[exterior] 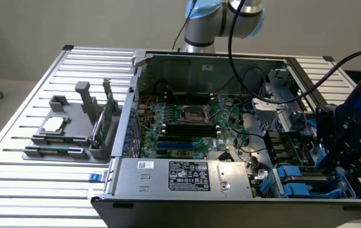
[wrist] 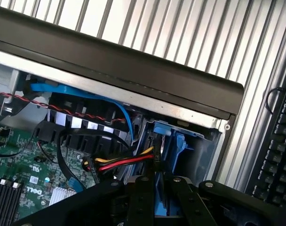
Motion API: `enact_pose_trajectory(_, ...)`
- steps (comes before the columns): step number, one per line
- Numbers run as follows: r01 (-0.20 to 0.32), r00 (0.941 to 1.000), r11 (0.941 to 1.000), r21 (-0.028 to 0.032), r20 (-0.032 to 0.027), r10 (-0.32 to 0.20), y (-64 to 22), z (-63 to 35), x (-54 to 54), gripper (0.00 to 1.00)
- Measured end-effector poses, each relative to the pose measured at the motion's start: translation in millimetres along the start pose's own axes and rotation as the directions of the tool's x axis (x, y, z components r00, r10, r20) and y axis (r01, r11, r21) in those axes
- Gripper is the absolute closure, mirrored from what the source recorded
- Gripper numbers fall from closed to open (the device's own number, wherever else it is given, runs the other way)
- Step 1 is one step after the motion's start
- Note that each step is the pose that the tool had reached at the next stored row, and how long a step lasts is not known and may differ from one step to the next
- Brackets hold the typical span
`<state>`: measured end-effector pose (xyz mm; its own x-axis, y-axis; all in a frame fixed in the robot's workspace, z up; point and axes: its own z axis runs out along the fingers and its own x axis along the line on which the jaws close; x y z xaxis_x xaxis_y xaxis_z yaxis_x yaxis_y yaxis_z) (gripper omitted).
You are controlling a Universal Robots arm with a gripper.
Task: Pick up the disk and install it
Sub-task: 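Insert the second disk wire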
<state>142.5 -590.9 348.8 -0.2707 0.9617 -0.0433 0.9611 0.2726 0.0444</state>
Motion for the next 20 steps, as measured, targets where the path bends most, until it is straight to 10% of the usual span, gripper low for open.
enact_pose_trajectory(10, -0.109, 0.9939, 0.9919, 0.0645, -0.0087, 0.11, 0.0, 1.0, 0.1, 0.83)
enact_pose_trajectory(20, -0.168, 0.9856, 0.9831, 0.0728, -0.0069, 0.169, 1.6, 2.4, 5.0, 0.83)
